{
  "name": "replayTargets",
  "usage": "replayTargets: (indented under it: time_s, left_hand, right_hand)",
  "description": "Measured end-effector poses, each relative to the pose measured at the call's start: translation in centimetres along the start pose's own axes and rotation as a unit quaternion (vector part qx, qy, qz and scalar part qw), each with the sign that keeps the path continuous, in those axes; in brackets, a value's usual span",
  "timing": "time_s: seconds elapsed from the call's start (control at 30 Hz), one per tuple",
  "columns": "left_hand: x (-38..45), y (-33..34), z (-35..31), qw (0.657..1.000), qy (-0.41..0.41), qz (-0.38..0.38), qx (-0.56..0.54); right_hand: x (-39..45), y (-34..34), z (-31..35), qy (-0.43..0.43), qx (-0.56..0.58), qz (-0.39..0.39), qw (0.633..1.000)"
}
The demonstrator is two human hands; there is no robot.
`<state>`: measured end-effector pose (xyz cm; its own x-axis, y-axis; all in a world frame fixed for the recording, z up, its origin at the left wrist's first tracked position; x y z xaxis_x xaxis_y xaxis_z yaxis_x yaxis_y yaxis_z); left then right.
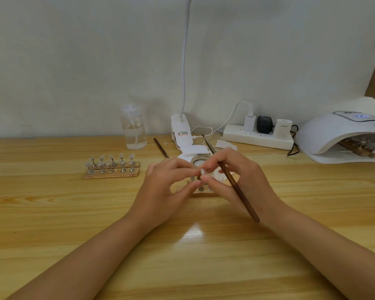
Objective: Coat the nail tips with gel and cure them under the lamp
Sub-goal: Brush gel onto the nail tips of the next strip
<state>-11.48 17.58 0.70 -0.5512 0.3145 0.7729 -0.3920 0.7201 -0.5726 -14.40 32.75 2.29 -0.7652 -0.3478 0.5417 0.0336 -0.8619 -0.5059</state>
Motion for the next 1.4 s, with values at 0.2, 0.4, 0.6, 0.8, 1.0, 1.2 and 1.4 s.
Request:
replayTargets:
  time_s: [0.2,0.4,0.6,0.8,1.0,1.2,1.4]
  left_hand:
    - [0.1,-0.2,-0.1,1.000,-0.003,-0.025,-0.002]
    - [-0.1,-0.5,0.2,0.997,-0.026,-0.064,-0.035]
    - [-0.1,-0.7,0.4,0.991,-0.069,-0.099,-0.056]
    - [-0.1,-0.9,0.4,0.990,-0.074,-0.105,-0.062]
    - [0.0,-0.8,0.5,0.990,-0.078,-0.103,-0.063]
    - [-0.1,-0.9,0.5,0.990,-0.077,-0.105,-0.057]
    - [0.0,-1.0,0.4,0.990,-0.079,-0.104,-0.049]
  right_hand:
    - [-0.2,0.4,0.1,-0.016,0.000,-0.002,1.000]
    - [0.2,-0.4,0.3,0.032,0.049,-0.008,0.998]
    - [1.3,-1.9,-0.1,0.137,0.178,-0.092,0.970]
    - [5.0,-2.1,-1.1,0.199,0.049,-0.063,0.977]
    - [6.6,-0.8,-1.1,0.199,-0.095,0.011,0.975]
    - [6.8,0.4,-1.0,0.192,-0.176,0.045,0.964]
    - [7.2,-1.2,-0.8,0.195,-0.089,-0.018,0.977]
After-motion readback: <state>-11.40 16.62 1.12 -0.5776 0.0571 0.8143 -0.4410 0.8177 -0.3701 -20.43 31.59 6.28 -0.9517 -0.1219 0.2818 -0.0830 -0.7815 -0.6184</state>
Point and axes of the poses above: each hand's wrist, its own x-axis towards the middle knuckle, its own y-axis out of the palm, z = x × y, the point moved 3 cm from there along x, towards the middle knuckle, and after that the axes turned 15 degrees about y, right-handed, at the moved point
